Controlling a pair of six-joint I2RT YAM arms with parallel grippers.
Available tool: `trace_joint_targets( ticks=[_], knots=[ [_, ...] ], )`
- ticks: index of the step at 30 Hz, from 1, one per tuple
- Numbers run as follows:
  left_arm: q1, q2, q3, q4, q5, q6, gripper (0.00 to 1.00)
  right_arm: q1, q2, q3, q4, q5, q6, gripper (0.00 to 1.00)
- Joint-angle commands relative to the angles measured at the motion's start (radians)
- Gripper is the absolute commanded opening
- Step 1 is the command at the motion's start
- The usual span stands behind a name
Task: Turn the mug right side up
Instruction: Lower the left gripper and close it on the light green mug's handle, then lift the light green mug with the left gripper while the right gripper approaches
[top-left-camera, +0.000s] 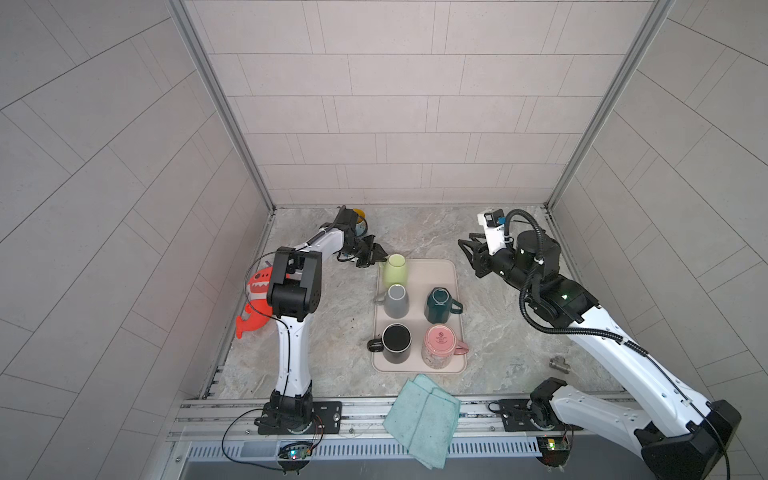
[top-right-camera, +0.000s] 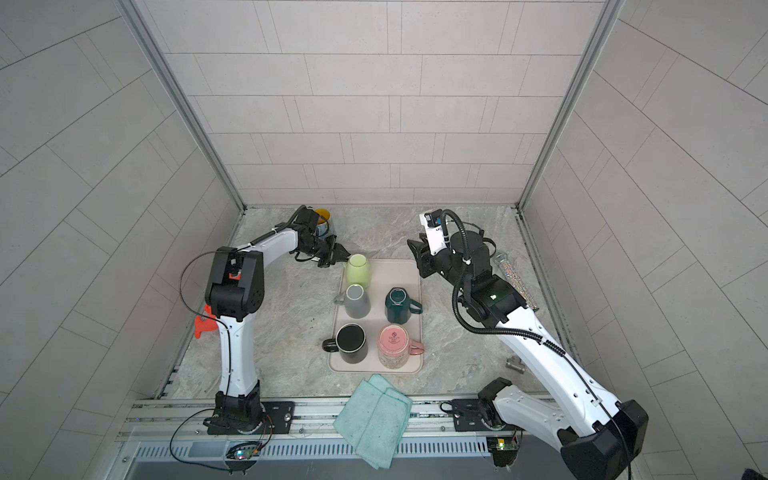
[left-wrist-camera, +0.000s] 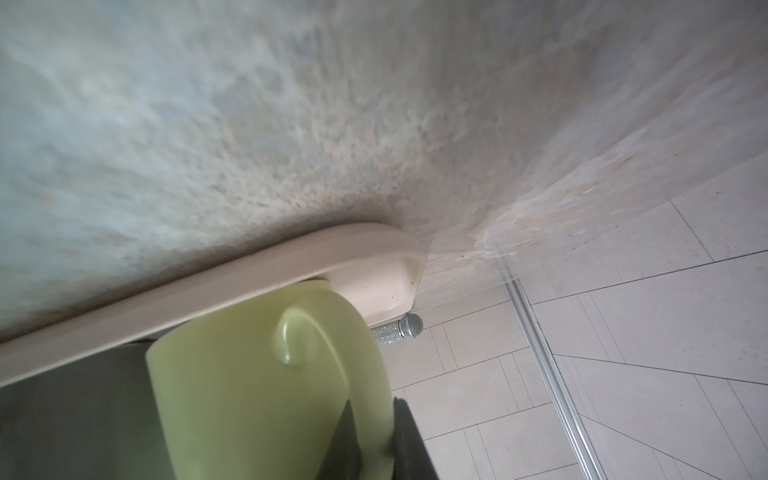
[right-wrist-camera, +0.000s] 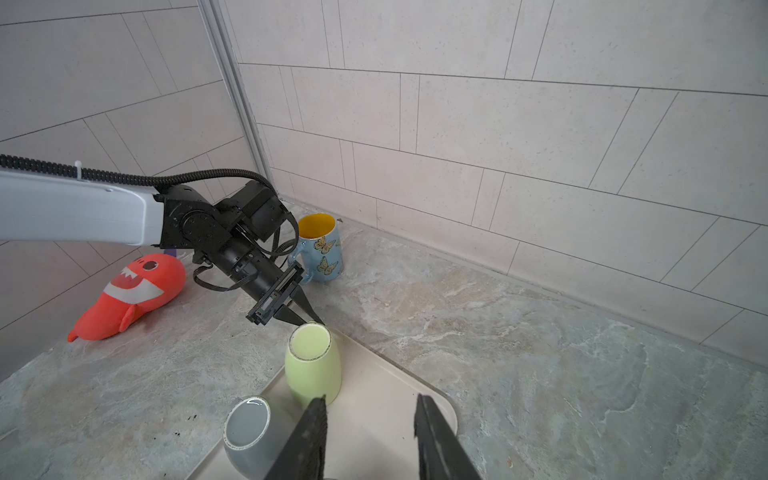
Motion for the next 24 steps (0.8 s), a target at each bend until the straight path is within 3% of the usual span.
trace_joint_targets(
  ticks=[1, 7, 14, 24],
  knots=[
    [-0.009, -0.034, -0.050, 0.104, -0.010, -0.071, 0.00, -0.003, -0.021, -0.005, 0.025, 0.010, 0.010, 0.36],
    [-0.016, -0.102, -0.188, 0.501, -0.050, -0.269, 0.00, -0.003, -0.020, -0.008, 0.026, 0.013, 0.014, 0.37],
    [-0.026, -0.109, -0.192, 0.603, -0.060, -0.311, 0.00, -0.003, -0.017, -0.009, 0.032, 0.012, 0.017, 0.37],
    [-0.042, -0.131, -0.261, 0.947, -0.085, -0.460, 0.00, -0.003, -0.012, -0.008, 0.031, 0.013, 0.019, 0.36]
  ],
)
